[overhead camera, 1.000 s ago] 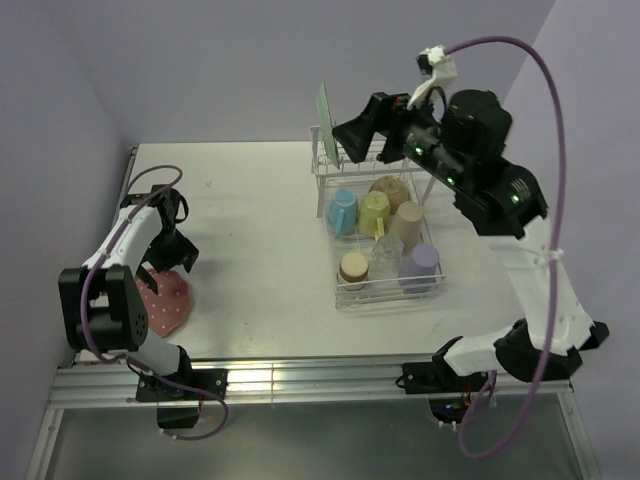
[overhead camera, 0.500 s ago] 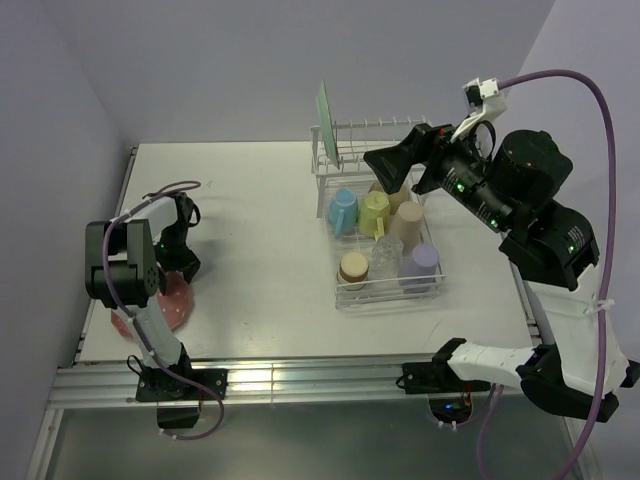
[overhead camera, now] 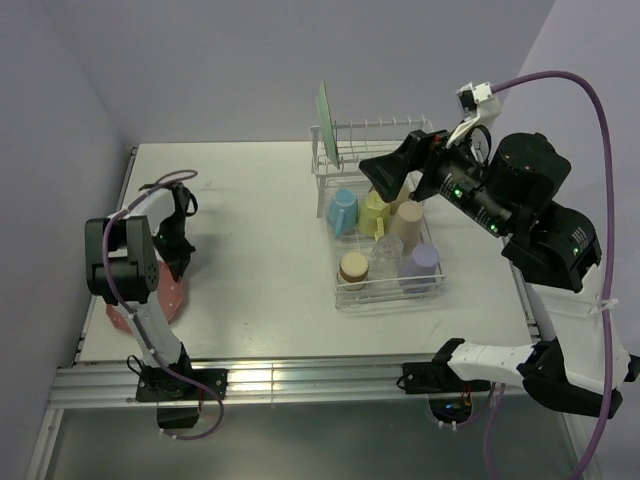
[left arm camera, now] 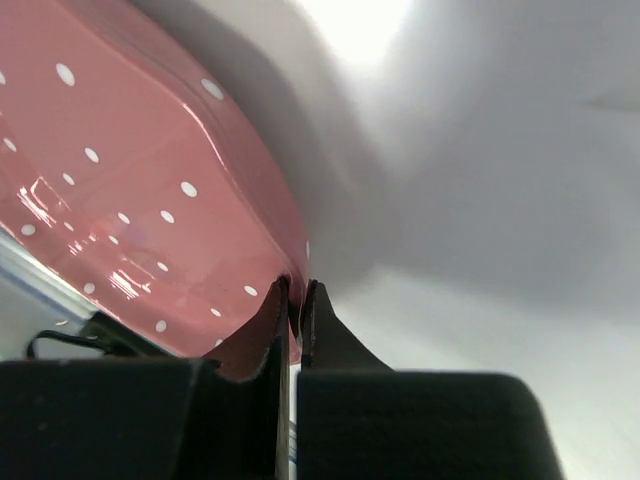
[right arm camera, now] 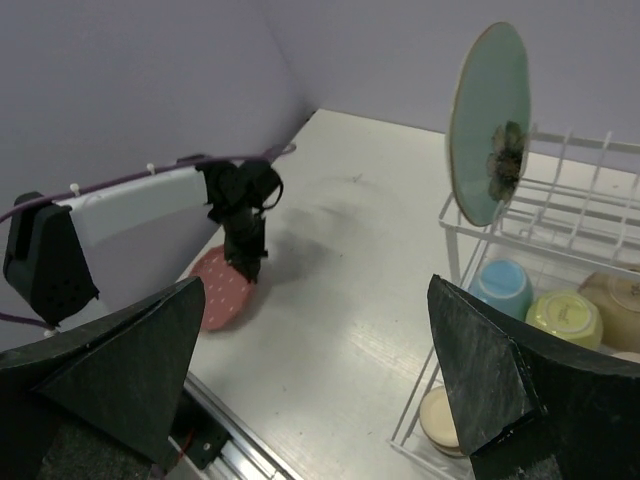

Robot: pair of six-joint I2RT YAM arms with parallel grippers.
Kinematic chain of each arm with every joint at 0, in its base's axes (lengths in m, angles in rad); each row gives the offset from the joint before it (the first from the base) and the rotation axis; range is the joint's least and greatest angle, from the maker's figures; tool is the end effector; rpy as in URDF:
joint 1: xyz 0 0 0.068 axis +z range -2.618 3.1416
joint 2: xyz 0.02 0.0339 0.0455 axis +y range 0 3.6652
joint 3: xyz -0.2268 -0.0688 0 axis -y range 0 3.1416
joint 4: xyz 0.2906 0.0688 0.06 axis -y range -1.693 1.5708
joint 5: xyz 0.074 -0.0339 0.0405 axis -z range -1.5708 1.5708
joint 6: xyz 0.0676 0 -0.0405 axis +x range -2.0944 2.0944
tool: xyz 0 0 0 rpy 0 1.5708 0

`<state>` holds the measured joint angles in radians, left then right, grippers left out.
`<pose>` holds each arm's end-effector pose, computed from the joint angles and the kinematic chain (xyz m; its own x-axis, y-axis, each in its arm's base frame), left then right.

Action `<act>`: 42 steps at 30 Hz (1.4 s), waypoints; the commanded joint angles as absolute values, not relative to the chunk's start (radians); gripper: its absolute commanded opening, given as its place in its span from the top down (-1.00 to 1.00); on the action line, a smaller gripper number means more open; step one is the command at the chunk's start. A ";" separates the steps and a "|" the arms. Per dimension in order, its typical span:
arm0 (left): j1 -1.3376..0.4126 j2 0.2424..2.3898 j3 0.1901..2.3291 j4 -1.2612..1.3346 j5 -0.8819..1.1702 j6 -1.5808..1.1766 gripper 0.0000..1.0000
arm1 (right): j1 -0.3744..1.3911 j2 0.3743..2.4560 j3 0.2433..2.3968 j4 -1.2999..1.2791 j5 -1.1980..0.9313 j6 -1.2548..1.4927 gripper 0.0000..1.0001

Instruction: Load the mixed dishes into the dish rack

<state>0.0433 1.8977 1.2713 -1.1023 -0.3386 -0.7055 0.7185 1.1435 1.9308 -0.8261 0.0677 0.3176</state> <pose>0.3405 0.0372 0.0705 -0.7585 -0.6450 -0.0930 -0.6311 0.6914 0.3517 0.1761 0.1479 0.5626 -0.2169 0.2242 -0.9501 -0.5664 0.7638 0.3096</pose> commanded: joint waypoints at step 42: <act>0.038 1.028 1.480 -0.982 0.724 -1.284 0.99 | 1.259 1.557 1.983 -0.887 0.158 0.288 -0.99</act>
<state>0.0368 1.0683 1.4712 -1.1046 0.6170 -1.2098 1.2430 1.5497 1.9789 -0.9424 0.1116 0.3164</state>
